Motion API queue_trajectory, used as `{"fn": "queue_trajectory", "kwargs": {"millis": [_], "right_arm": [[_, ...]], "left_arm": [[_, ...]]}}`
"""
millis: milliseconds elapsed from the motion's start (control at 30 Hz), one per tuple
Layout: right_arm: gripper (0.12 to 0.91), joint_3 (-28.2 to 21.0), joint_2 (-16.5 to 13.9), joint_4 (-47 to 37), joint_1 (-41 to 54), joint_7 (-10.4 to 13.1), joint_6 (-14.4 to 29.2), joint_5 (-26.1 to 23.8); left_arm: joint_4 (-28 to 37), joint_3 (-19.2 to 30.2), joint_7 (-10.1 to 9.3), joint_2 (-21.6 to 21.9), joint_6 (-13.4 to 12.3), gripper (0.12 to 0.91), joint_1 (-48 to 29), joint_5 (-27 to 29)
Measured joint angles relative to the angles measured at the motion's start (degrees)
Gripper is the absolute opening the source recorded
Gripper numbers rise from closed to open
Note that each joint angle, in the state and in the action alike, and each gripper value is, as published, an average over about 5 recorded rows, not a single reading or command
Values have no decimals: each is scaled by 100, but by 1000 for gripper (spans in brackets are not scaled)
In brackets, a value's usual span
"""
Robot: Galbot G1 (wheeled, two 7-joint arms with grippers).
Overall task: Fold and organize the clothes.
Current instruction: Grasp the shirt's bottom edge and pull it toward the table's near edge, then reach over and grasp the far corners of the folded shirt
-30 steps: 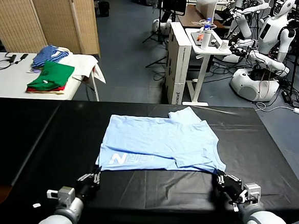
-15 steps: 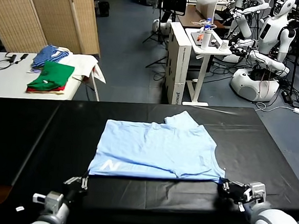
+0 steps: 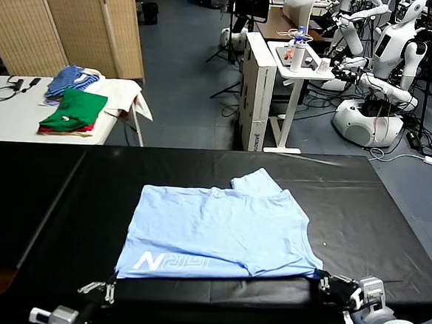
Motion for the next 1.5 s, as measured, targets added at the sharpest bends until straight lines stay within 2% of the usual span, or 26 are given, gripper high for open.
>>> {"fn": "queue_trajectory", "kwargs": {"millis": [200, 300, 367, 467, 667, 767, 967, 1233, 1500], "right_arm": [[867, 112, -34, 163, 20, -4, 0, 318], [904, 46, -38, 36, 307, 25, 0, 507], [906, -52, -47, -133, 623, 44, 5, 597], [907, -275, -77, -485, 1253, 99, 35, 707], [907, -958, -178, -1317, 2646, 351, 1, 887], [907, -1351, -191, -1702, 3313, 458, 1, 928], [907, -2176, -69, -2520, 4530, 481, 1, 939], [907, -3025, 298, -3757, 5802, 372, 1, 914], [907, -3500, 667, -4658, 6499, 230, 0, 665]], "left_arm": [[-260, -69, -256, -118, 273, 698, 162, -123], [-422, -110, -372, -184, 399, 847, 182, -233], [-508, -148, -382, -211, 424, 892, 147, -369], [-545, -220, -370, -188, 411, 905, -30, -682], [-199, -222, -719, 40, 530, 907, -1060, -1760], [96, -121, -836, 199, 679, 907, -1708, -2363], [726, 160, -1012, 509, 1029, 907, -2910, -3257], [1768, 810, -1076, 862, 1163, 907, -4386, -3611], [2744, 1519, -952, 1051, 1228, 907, -5504, -3631]]}}
